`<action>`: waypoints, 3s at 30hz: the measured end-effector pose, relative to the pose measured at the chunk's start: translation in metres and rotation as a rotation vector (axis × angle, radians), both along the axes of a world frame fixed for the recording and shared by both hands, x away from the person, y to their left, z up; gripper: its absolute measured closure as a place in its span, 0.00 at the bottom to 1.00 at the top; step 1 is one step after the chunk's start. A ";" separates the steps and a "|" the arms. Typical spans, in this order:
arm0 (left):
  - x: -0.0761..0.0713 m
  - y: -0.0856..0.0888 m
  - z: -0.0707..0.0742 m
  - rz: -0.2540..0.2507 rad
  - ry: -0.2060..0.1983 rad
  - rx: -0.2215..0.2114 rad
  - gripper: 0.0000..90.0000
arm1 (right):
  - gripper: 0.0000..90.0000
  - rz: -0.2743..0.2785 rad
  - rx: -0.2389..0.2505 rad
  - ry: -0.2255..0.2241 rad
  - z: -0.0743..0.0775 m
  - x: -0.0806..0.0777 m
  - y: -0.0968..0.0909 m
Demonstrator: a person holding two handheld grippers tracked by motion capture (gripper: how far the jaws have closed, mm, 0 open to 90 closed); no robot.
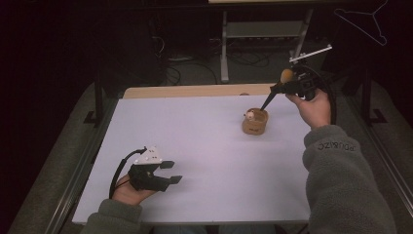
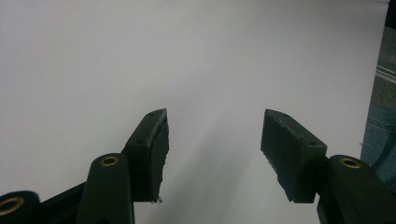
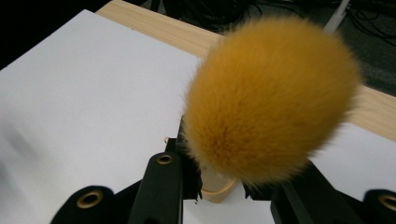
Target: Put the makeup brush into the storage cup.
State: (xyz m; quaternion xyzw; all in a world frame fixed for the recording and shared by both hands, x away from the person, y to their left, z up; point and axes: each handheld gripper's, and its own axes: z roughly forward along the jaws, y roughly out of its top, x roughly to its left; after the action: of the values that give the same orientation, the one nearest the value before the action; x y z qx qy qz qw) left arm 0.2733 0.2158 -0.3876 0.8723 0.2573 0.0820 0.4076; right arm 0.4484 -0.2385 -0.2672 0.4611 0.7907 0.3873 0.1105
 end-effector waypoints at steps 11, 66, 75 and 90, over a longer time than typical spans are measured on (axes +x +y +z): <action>0.000 0.000 0.000 0.000 0.001 -0.004 0.45 | 0.78 -0.022 0.002 0.025 -0.011 0.004 0.000; 0.001 0.002 0.000 -0.002 -0.001 -0.007 0.44 | 0.78 -0.067 0.014 0.082 -0.060 0.013 0.011; 0.001 0.002 0.000 -0.002 0.000 -0.008 0.44 | 0.78 -0.072 0.016 0.080 -0.067 0.014 0.011; 0.001 0.002 0.000 -0.002 0.000 -0.008 0.44 | 0.78 -0.086 0.037 0.095 -0.076 0.015 0.010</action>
State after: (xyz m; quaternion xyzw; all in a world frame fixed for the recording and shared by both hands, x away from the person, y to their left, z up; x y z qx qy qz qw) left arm 0.2741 0.2179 -0.3873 0.8709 0.2567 0.0804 0.4114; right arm 0.4633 -0.2282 -0.3435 0.5143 0.7673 0.3745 0.0809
